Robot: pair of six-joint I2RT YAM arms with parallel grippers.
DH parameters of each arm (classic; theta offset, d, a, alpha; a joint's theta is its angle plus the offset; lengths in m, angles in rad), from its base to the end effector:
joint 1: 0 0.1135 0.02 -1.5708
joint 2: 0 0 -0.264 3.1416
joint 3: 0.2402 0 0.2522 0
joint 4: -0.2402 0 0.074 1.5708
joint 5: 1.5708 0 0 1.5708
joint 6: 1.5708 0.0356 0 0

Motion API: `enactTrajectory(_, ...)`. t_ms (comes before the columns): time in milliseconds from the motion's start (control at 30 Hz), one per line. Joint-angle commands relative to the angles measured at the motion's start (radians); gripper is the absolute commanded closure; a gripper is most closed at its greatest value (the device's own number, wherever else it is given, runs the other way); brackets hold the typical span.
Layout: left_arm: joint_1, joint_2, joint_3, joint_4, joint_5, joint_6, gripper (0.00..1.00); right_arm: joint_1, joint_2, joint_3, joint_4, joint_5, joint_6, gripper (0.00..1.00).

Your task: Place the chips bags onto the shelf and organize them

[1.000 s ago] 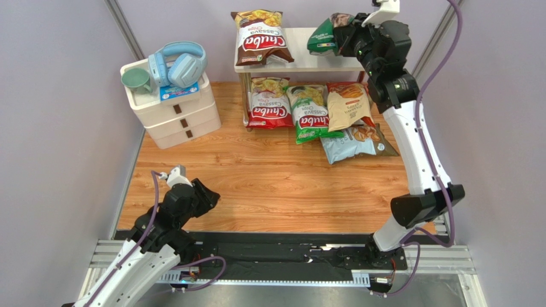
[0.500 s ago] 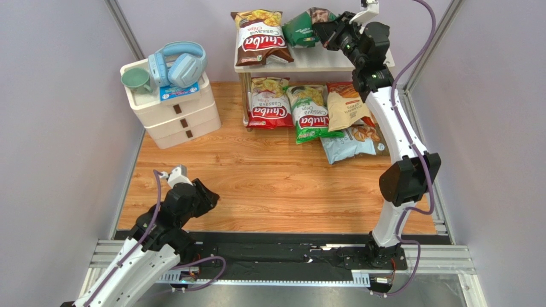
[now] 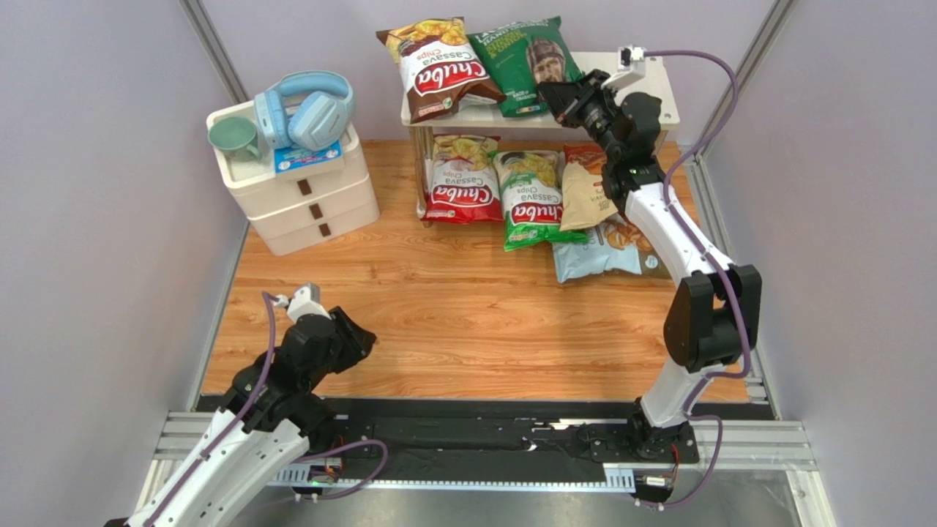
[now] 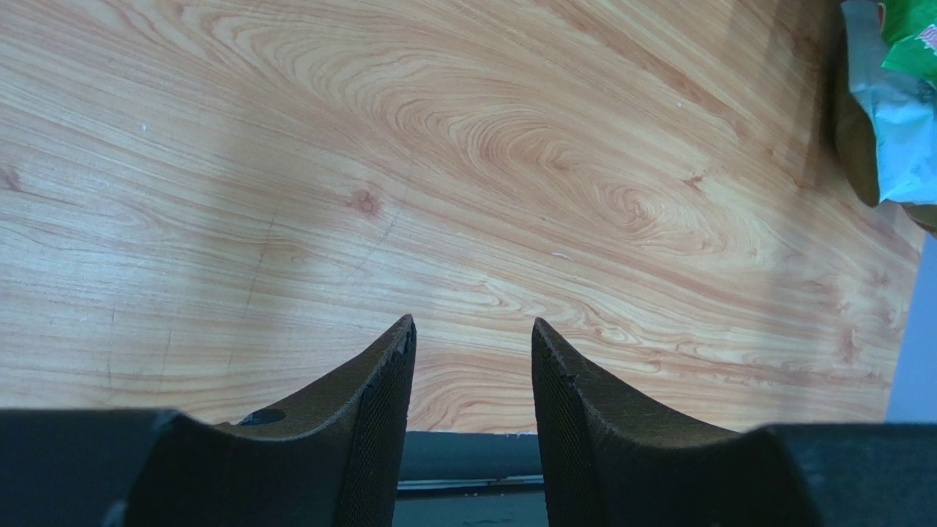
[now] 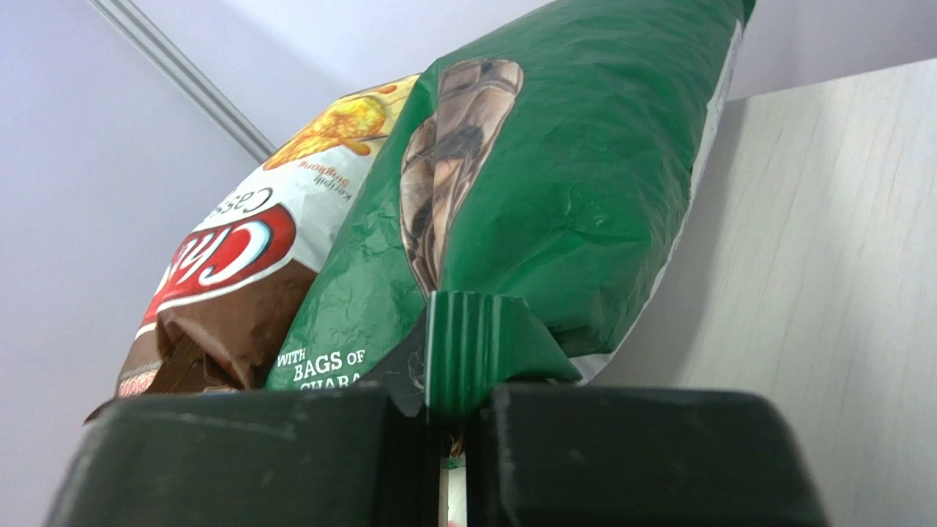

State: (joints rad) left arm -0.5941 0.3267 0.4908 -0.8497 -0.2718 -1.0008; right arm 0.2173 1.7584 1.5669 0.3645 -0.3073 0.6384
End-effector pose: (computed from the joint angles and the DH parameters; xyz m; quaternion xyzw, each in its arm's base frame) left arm 0.0763 -0.0400 0.2289 -0.2376 0.8651 -0.2181 0.3840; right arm 0.4151 0.1027 0.4037 0.0183 0.6462 0.4035 0.6475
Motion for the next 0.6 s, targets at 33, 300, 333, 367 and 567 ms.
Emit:
enactTrajectory(33,-0.001,0.046,0.003,0.047,0.008,0.013,0.51,0.019,-0.06,-0.148,0.005,-0.026,0.063,1.0)
enactTrajectory(300,-0.001,0.058,0.003,0.063,0.006,0.022,0.52,0.025,-0.057,-0.098,-0.048,-0.019,0.052,1.0)
enactTrajectory(333,-0.003,0.058,0.002,0.063,0.003,0.021,0.52,0.027,-0.054,-0.085,-0.056,-0.024,0.05,1.0)
enactTrajectory(367,0.0,0.057,0.0,0.061,0.003,0.021,0.52,0.027,-0.051,-0.079,-0.061,-0.03,0.049,0.97)
enactTrajectory(567,-0.001,0.045,-0.024,0.058,0.006,0.014,0.53,0.031,-0.077,-0.1,-0.049,-0.041,0.053,0.78)
